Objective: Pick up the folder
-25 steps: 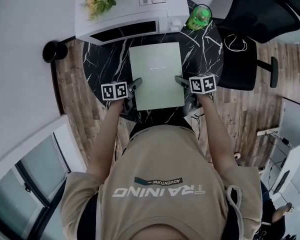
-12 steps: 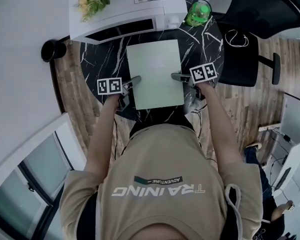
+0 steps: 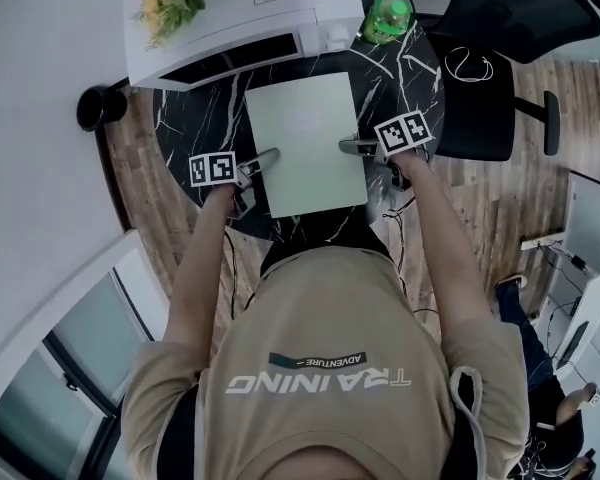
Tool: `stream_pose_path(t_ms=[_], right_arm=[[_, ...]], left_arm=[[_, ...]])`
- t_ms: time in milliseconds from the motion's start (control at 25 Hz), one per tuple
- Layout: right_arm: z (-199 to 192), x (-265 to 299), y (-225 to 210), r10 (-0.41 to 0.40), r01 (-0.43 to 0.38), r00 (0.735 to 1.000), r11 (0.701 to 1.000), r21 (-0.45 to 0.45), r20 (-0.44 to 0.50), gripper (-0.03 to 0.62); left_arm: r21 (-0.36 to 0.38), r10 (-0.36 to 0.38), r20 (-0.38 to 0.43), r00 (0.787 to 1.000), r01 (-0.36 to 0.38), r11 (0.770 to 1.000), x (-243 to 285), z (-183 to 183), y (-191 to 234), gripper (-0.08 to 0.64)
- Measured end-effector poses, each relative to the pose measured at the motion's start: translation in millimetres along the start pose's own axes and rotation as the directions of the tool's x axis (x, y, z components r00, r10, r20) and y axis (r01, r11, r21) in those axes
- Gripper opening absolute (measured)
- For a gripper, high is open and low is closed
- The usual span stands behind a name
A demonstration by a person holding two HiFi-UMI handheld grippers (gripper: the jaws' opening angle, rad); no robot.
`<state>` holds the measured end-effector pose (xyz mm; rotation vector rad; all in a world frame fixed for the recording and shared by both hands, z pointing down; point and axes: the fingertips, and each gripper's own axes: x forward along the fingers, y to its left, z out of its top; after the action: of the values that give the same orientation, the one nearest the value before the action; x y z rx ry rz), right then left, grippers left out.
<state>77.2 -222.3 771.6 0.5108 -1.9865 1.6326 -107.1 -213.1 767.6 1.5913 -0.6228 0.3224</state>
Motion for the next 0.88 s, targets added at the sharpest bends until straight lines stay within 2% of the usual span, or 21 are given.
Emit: stream_pose_path(t_ms=[280,440,760,880], right_arm=[[0.3,-1.6,4.7,0.008,-0.007,0.999,1.0,-0.029,0.04,0.268],[-0.4,-3.6,6.0,0.002,0.002,0.997,0.999,-0.042,0.083,0.27],[-6.6,0.5,14.7,-0.056,0.061,0.997,0.994,-0.091,0.05,0.27],[-10.1,-2.3,22.7,-0.062,0.068,0.997,0.991,-0.117,0.054,0.27]], left_arm=[[0.013,-0.019,-0.045,0.999,0.02,1.0,1.0,0.6,-2.9,0.3],[0.017,-0.019,-0.032,0.999,0.02,1.0,-0.4,-0.3,-5.1,0.299],[0.022,-0.011,-0.029,1.0,0.012,1.0,-7.9,-11.0,-6.0,0.299],[0.046,-0.012,-0.028,1.0,0.013,0.999,-14.7,-15.9,-11.4,0.299]])
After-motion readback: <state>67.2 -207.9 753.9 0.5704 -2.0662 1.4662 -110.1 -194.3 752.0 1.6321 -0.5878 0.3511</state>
